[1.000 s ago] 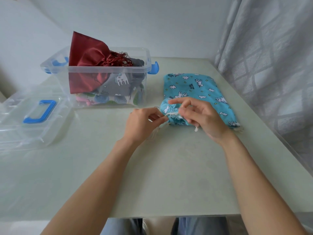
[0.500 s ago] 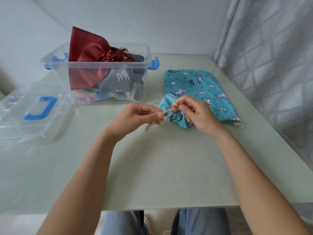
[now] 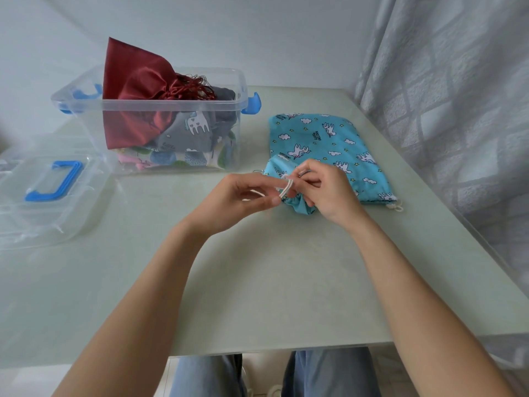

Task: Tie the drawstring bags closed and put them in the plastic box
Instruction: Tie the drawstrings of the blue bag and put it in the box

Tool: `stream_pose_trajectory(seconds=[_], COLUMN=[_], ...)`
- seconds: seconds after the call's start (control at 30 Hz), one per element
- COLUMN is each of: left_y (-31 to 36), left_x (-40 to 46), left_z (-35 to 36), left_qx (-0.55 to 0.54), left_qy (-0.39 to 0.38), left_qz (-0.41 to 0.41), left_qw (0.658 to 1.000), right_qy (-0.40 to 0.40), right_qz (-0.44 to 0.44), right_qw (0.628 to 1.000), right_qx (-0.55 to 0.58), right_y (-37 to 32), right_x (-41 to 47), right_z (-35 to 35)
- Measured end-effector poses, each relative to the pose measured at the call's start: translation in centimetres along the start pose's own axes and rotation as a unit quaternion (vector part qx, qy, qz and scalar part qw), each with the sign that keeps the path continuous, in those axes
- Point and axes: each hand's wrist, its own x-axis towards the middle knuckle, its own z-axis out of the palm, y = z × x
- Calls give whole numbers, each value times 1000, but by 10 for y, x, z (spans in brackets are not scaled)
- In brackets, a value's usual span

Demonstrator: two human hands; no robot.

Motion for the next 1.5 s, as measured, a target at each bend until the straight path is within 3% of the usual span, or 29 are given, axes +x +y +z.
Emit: stream_pose_trajectory(seconds=[0.13,0.3,0.47,0.6,0.87,1.07,1.23,1.37,1.5], left_y=[-6,-13,-7,-4,-8,-3,-8,-11,-10], left_x=[8,16,16,17,17,15,17,20,20], left_z=[4,5,11,11,14,17,14,13,14], left_qx=[32,116,180,125,134,-51,-29,43,131], left_qy=[19,69,102,185,179,156,128,120,147], left_qz=[25,78,109,64,82,20,-51,-9,47], left_qw=[999,988,972,973,971,986,990,992,979], right_qy=[-24,-113,-33,-32,-46,-53,-62,-104,-89], right_qz=[13,52,31,41,60,64,66,60,24], right_qw=[999,980,994,993,990,984,981,974,979], right_qx=[45,158,96,104,116,159,171,193,183], right_y=[-7,-10,-9,-7,-7,-7,-5,-4,-4], right_x=[0,-3,-3,-3,-1,-1,-3,-3,-3], right_z=[2,-2,4,3,4,4,3,0,-6])
